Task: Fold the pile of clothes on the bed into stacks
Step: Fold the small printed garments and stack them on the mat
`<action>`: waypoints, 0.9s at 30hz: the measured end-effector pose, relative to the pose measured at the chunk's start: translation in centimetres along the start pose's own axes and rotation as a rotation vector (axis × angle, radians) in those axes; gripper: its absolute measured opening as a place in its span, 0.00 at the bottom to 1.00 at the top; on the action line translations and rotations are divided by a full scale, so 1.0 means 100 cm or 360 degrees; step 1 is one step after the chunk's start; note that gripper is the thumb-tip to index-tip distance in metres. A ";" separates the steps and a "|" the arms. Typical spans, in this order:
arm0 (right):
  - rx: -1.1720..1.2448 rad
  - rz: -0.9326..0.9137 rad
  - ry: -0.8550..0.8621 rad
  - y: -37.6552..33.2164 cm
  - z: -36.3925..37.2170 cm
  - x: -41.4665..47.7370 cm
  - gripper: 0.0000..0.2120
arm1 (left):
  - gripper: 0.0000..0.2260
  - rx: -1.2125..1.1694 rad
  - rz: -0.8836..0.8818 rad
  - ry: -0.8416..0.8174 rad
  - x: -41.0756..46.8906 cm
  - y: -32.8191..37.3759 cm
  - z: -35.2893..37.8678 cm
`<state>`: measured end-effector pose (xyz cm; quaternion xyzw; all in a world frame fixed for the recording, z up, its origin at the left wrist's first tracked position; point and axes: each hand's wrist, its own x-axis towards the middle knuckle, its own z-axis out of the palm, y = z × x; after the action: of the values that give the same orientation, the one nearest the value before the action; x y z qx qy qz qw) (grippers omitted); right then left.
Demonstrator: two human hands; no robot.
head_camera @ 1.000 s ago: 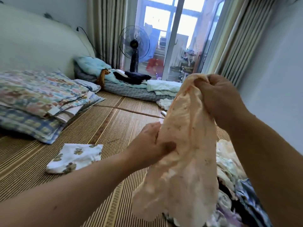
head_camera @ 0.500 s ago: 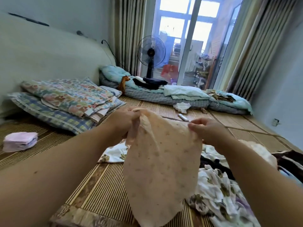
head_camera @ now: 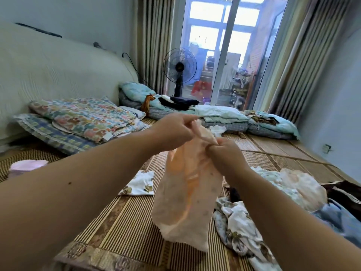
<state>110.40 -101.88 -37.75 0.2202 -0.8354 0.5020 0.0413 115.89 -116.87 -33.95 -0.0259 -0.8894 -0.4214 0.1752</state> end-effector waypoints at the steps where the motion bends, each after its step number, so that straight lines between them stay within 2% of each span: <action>1: -0.0076 -0.0030 0.0041 0.001 -0.006 0.004 0.06 | 0.20 0.0332 0.0087 0.0091 0.000 -0.005 -0.003; 3: -0.0657 -0.0196 0.0141 0.006 -0.019 0.011 0.05 | 0.13 0.0878 0.0167 0.0285 -0.002 -0.019 -0.009; 5: -0.1213 -0.0360 0.0216 0.009 -0.027 0.012 0.06 | 0.05 0.1156 0.0217 0.0433 -0.003 -0.033 -0.013; 9: -0.1345 -0.0423 0.0205 0.015 -0.037 0.016 0.08 | 0.15 0.1175 0.0122 0.0420 0.004 -0.057 -0.018; 14: -0.1450 -0.0297 0.0170 0.010 -0.054 0.021 0.10 | 0.09 0.1131 -0.0144 0.0376 0.005 -0.079 -0.023; 15: -0.1398 -0.0267 0.0197 0.008 -0.059 0.024 0.09 | 0.06 0.1106 -0.0195 0.0398 0.004 -0.087 -0.025; 17: -0.1197 -0.0229 0.0216 0.005 -0.068 0.028 0.08 | 0.09 0.1025 -0.0329 0.0436 0.003 -0.102 -0.026; 19: -0.0672 -0.0082 0.0128 0.002 -0.073 0.030 0.07 | 0.10 0.0777 -0.0525 0.0468 0.003 -0.112 -0.023; 21: -0.0063 0.0158 0.0013 -0.001 -0.072 0.027 0.05 | 0.11 0.0149 -0.0793 0.0453 0.007 -0.116 -0.017; 23: 0.0270 0.0288 -0.0076 -0.003 -0.070 0.027 0.06 | 0.07 -0.0412 -0.0954 0.0362 0.011 -0.114 -0.011; 25: 0.0578 0.0365 -0.0152 -0.007 -0.068 0.027 0.07 | 0.02 -0.0459 -0.0939 0.0222 0.015 -0.108 -0.007; 27: 0.0805 0.0395 -0.0247 -0.010 -0.068 0.028 0.10 | 0.06 -0.0387 -0.0861 0.0128 0.017 -0.099 -0.007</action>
<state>107.29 -97.42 -32.76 0.1574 -0.7049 0.6772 -0.1408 112.59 -123.93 -40.32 0.2081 -0.7993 -0.5570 0.0872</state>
